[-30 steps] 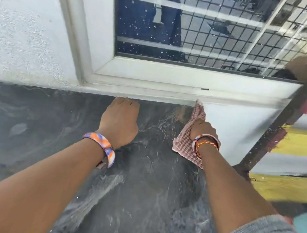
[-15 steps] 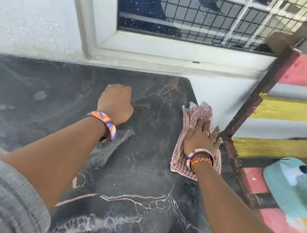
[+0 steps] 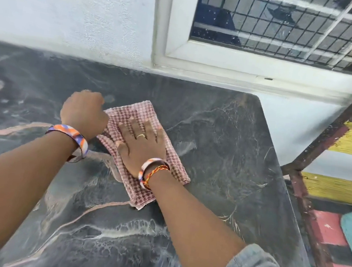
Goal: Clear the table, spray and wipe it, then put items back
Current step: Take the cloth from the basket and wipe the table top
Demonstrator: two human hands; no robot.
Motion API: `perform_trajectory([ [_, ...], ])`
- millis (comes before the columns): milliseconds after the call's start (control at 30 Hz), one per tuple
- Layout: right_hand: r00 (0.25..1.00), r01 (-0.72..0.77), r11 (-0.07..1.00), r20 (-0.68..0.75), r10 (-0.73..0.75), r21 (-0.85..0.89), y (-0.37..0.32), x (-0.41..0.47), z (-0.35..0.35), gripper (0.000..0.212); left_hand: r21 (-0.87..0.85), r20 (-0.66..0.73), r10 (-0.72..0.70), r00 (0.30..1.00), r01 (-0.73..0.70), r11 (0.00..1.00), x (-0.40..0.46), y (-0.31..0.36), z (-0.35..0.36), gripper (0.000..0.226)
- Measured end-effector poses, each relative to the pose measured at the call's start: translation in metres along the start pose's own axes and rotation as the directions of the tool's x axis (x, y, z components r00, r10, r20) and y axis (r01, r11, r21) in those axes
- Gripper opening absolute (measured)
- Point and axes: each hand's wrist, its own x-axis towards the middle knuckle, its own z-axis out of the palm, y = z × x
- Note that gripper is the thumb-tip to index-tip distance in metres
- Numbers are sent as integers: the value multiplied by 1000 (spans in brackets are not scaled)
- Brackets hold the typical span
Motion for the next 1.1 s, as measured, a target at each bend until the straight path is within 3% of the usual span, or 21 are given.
perform_trajectory([
  [100, 1000, -12, 1000, -11, 12, -2, 11, -12, 0, 52, -65, 20, 31, 999, -30, 997, -8, 2, 2, 42],
  [233, 944, -323, 946, -52, 324, 33, 78, -36, -14, 52, -168, 73, 246, 967, -231, 958, -18, 31, 17, 49],
  [367, 708, -703, 710, -63, 704, 42, 165, -83, -33, 52, -289, 78, 473, 878, -434, 853, -36, 76, 33, 59],
  [467, 520, -848, 523, -54, 852, 86, 197, -122, -39, 53, -346, 44, 616, 786, -566, 748, -50, 107, 45, 53],
  [567, 413, -900, 414, -36, 910, 136, 198, -148, -39, 53, -402, -1, 679, 734, -622, 672, -65, 128, 52, 56],
  [800, 257, -929, 273, -94, 962, 251, 184, -232, -32, 56, -434, -61, 762, 645, -704, 562, -106, 145, 50, 69],
  [1100, 179, -950, 216, -172, 969, 224, 129, -335, -8, 56, -445, -66, 794, 605, -730, 519, -174, 118, 37, 69],
])
